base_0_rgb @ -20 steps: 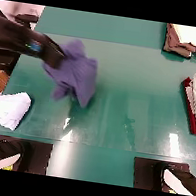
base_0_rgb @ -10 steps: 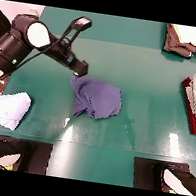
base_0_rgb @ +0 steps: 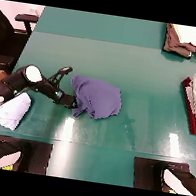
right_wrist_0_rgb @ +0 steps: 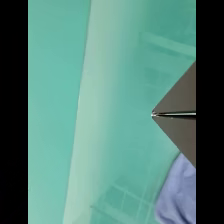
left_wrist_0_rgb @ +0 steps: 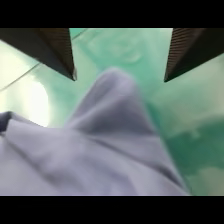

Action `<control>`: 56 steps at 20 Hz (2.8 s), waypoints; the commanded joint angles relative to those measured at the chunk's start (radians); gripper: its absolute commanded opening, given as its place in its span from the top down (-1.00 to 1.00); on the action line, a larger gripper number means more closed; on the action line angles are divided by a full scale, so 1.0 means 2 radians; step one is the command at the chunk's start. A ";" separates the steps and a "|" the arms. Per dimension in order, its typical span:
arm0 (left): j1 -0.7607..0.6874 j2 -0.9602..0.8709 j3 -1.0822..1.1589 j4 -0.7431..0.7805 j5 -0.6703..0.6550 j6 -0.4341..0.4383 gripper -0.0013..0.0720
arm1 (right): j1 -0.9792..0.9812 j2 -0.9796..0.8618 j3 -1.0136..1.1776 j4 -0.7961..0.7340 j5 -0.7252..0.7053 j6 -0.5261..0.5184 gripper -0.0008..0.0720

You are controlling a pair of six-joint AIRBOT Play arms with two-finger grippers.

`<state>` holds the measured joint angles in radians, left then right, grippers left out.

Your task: Fold the shirts.

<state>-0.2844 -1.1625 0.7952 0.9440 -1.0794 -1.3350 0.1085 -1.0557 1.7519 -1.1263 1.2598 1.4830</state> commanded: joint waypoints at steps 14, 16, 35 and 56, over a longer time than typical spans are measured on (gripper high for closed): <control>0.025 -0.010 -0.026 0.031 0.090 0.023 0.89 | 0.013 0.002 -0.256 0.031 0.010 0.002 0.93; 0.047 -0.010 0.011 0.080 0.076 0.007 0.89 | 0.027 0.001 -0.321 0.031 0.010 0.012 0.24; 0.056 -0.017 0.027 0.089 0.068 0.008 0.89 | 0.284 -0.220 -0.411 0.211 -0.176 -0.039 0.76; 0.056 0.213 0.432 0.191 0.064 -0.023 0.89 | 0.068 0.108 -0.032 -0.132 0.000 0.019 0.93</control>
<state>-0.1738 -0.7662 1.5642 1.3186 -0.9447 -1.3800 0.2817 -0.9051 1.5940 -1.3605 1.2434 1.5173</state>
